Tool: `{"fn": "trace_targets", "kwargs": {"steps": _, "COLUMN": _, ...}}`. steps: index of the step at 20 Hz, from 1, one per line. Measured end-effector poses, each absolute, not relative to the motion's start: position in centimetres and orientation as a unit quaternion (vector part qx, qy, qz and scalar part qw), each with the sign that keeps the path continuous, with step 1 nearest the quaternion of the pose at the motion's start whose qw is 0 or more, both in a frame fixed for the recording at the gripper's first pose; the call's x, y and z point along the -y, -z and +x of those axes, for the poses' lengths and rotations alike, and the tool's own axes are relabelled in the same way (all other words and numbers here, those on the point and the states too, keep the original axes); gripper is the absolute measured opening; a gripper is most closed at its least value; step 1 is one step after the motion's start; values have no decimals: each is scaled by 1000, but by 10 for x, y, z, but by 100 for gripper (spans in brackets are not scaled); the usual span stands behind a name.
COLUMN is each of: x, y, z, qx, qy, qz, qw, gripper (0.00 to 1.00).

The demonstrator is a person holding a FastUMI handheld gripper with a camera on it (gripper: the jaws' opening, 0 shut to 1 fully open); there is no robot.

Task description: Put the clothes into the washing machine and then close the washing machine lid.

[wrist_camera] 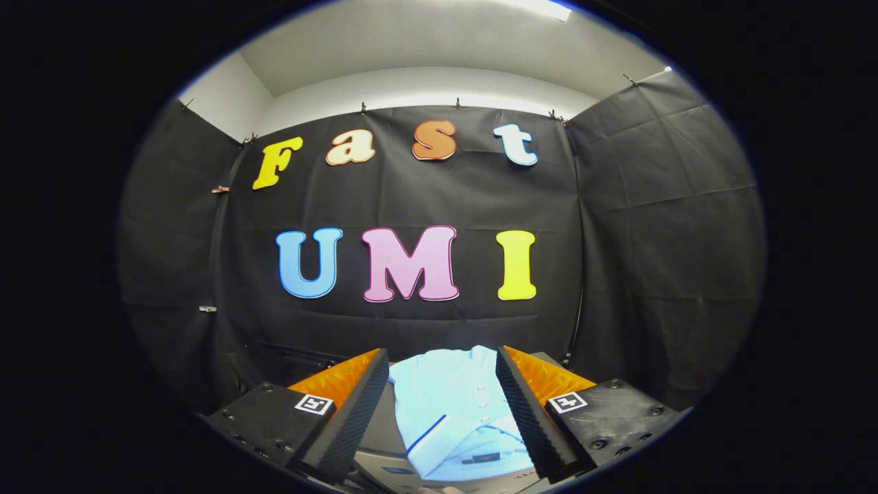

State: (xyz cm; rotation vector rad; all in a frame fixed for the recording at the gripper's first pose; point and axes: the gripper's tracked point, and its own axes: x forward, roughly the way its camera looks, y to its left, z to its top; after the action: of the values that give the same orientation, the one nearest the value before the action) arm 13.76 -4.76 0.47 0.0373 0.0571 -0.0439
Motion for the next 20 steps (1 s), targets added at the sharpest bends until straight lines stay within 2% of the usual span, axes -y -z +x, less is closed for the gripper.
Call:
{"fn": "trace_targets", "kwargs": {"steps": 6, "x": 65, "y": 14, "z": 219, "qx": -90, "qy": 28, "qz": 36, "qw": 995, "gripper": 98}}
{"fn": "trace_targets", "kwargs": {"steps": 11, "x": 78, "y": 58, "z": 282, "qx": -163, "qy": 34, "qz": 44, "qw": 985, "gripper": 98}}
{"fn": "trace_targets", "kwargs": {"steps": 17, "x": 100, "y": 125, "z": 325, "qx": -275, "qy": 57, "qz": 30, "qw": 959, "gripper": 99}}
{"fn": "trace_targets", "kwargs": {"steps": 20, "x": 110, "y": 144, "z": 334, "qx": -304, "qy": 72, "qz": 32, "qw": 950, "gripper": 99}}
